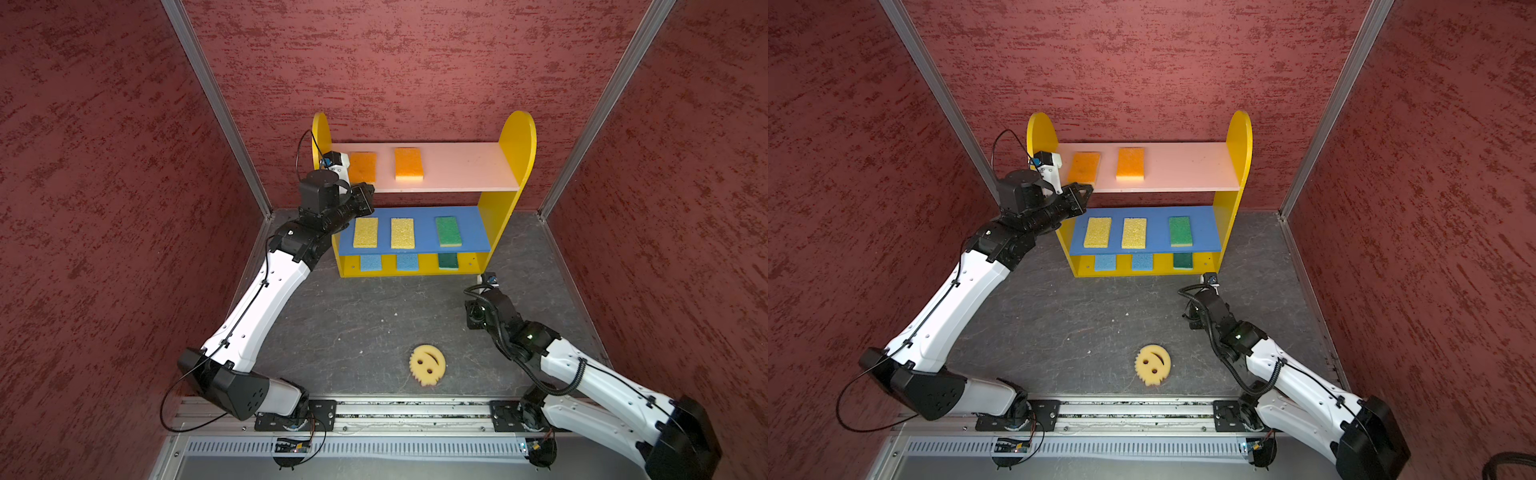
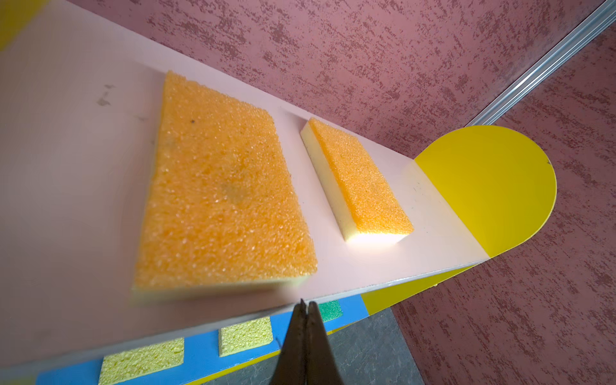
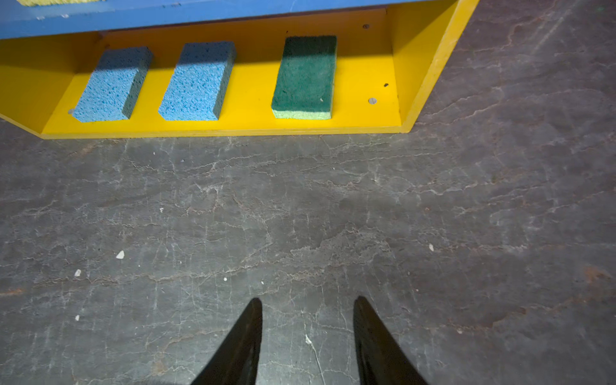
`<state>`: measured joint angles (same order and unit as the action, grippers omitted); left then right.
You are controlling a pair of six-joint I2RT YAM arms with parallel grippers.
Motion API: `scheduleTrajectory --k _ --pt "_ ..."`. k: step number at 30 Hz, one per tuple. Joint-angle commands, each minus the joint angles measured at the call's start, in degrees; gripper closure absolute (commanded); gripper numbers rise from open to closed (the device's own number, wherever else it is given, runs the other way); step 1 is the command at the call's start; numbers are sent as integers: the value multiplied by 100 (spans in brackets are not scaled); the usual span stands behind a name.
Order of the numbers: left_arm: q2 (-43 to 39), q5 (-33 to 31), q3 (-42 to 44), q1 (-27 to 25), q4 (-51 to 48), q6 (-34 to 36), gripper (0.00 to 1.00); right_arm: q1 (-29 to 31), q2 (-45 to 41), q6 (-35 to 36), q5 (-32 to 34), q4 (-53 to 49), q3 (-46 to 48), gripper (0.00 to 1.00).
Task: Place and organize the cleaning sponges onto the shelf
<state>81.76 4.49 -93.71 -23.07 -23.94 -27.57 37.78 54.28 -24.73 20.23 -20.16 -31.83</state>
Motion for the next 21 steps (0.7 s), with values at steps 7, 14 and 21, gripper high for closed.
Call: scheduleTrajectory --k 7,14,21 --pt "89 -161 -197 157 250 41 100 -34 126 121 89 291 -14 52" --pt "224 -94 -255 294 234 7 100 -47 109 107 95 272 -22 50" --pt "358 -19 -323 316 182 20 100 -54 179 129 104 274 -47 50"
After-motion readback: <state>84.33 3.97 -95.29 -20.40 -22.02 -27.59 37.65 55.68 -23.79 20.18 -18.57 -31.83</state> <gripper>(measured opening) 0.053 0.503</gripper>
